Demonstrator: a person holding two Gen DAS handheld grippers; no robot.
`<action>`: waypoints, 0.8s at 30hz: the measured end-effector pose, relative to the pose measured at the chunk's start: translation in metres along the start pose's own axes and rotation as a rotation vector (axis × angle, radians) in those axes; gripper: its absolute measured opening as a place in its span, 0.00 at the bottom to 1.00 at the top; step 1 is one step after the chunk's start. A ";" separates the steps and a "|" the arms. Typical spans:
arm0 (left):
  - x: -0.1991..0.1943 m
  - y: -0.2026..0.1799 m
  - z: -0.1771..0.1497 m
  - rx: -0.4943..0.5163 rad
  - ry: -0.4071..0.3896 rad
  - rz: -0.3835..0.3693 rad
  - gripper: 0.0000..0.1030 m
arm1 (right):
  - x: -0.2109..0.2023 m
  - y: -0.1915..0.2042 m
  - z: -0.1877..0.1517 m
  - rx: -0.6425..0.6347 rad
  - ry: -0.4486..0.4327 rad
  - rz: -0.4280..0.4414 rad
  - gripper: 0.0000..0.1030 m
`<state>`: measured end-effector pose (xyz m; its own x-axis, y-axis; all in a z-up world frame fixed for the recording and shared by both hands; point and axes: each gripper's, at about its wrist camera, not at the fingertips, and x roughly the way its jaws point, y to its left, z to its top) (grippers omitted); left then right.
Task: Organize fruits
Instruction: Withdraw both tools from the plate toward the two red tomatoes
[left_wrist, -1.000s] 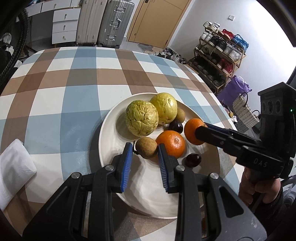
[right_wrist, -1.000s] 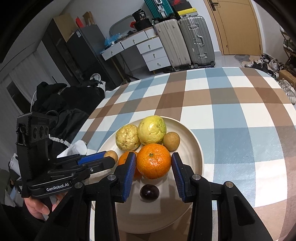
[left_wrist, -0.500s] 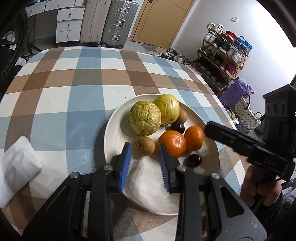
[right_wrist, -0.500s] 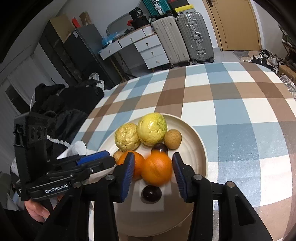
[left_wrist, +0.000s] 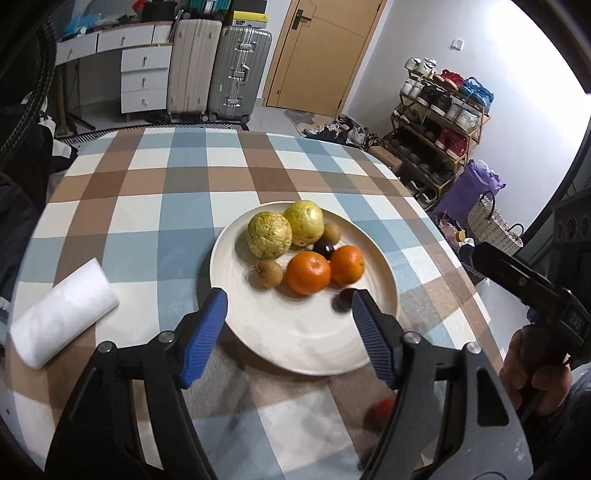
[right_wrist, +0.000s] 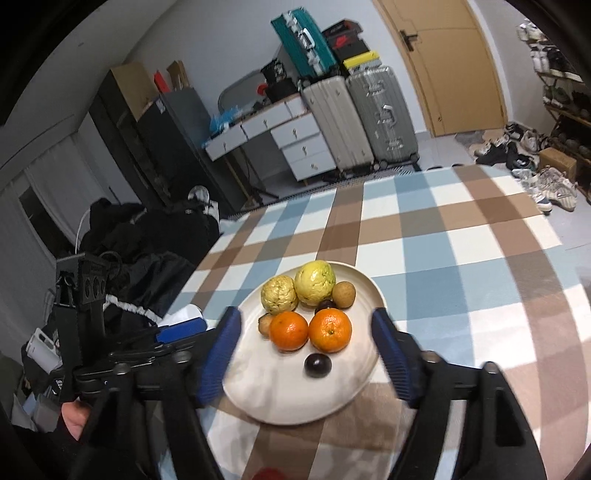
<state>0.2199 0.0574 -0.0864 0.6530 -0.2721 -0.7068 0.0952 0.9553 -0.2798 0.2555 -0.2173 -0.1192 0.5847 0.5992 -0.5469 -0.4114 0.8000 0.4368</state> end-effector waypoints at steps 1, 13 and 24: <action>-0.006 -0.003 -0.003 0.003 -0.003 0.007 0.69 | -0.007 0.001 -0.002 0.003 -0.012 -0.003 0.87; -0.052 -0.038 -0.044 0.041 -0.040 0.098 0.83 | -0.072 0.019 -0.037 -0.015 -0.110 -0.050 0.99; -0.062 -0.054 -0.091 0.065 -0.022 0.107 0.98 | -0.105 0.020 -0.078 0.022 -0.179 -0.078 1.00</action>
<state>0.1057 0.0122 -0.0863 0.6781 -0.1663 -0.7159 0.0718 0.9844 -0.1606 0.1307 -0.2617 -0.1088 0.7300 0.5186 -0.4451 -0.3456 0.8420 0.4142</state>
